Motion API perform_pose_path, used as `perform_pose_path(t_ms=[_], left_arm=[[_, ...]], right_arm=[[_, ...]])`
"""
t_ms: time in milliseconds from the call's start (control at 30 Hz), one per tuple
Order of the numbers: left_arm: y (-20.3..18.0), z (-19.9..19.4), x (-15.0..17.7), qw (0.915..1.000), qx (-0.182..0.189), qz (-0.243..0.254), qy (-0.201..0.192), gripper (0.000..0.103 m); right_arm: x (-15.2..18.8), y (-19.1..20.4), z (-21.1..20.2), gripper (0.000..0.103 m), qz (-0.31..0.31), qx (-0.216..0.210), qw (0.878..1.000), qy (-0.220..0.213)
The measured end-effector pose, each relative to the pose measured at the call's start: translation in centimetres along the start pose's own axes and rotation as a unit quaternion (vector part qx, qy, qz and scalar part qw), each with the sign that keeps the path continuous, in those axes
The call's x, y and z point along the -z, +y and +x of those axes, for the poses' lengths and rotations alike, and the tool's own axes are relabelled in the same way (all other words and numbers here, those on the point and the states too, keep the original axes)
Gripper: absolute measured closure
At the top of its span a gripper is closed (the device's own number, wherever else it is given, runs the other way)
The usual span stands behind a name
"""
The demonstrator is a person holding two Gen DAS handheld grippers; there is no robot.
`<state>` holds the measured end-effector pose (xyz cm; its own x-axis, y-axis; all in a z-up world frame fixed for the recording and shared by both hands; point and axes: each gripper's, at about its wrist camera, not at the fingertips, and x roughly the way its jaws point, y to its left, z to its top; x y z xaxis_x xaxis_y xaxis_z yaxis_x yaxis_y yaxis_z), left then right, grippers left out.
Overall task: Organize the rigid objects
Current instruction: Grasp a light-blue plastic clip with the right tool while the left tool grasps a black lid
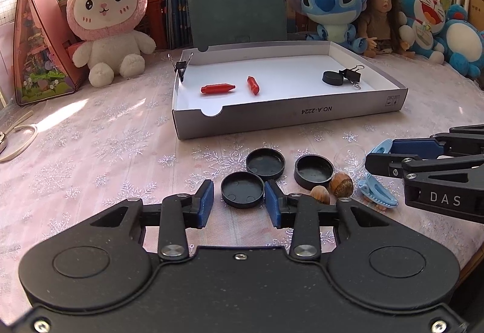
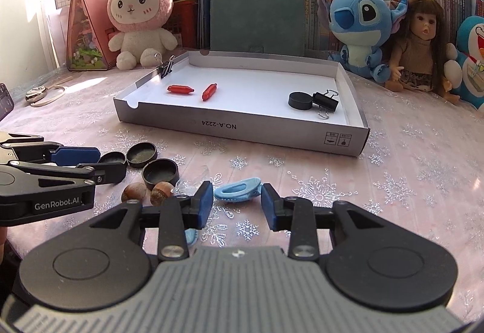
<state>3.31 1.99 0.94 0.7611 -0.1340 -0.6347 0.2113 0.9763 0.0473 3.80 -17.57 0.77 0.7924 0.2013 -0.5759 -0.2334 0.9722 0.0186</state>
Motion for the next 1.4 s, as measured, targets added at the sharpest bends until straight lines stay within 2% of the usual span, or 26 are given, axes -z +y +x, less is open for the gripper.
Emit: perform_pose_path(t_ms=[167,467,667,833,1167,1400], left_arm=[[0.0,-0.1,0.2,1.0000,0.000,0.003,-0.003,0.067],[-0.1,0.0,0.3,0.9999,-0.003,0.008,-0.008,0.066],[0.0,0.2,0.2,0.9999,-0.006,0.006,-0.010,0.059],[-0.1,0.5,0.3,0.9996,-0.021,0.008,-0.015,0.047],[-0.1,0.4,0.4,0.9998,-0.009,-0.002,-0.018,0.052],[-0.5,0.3,0.5,0.9998,-0.003,0.000,-0.018,0.065]], right_arm=[[0.3,0.9,0.2,0.043,-0.031,0.012,0.999,-0.006],[0.5,0.8,0.4,0.042,-0.045,0.018,0.999,-0.006],[0.5,1.0,0.5,0.040,-0.076,0.017,0.997,-0.008],[0.5,1.0,0.5,0.040,-0.081,0.019,0.997,-0.008],[0.7,1.2,0.7,0.033,-0.081,0.037,0.996,-0.024],[0.9,1.2,0.6,0.033,-0.054,0.046,0.997,-0.028]])
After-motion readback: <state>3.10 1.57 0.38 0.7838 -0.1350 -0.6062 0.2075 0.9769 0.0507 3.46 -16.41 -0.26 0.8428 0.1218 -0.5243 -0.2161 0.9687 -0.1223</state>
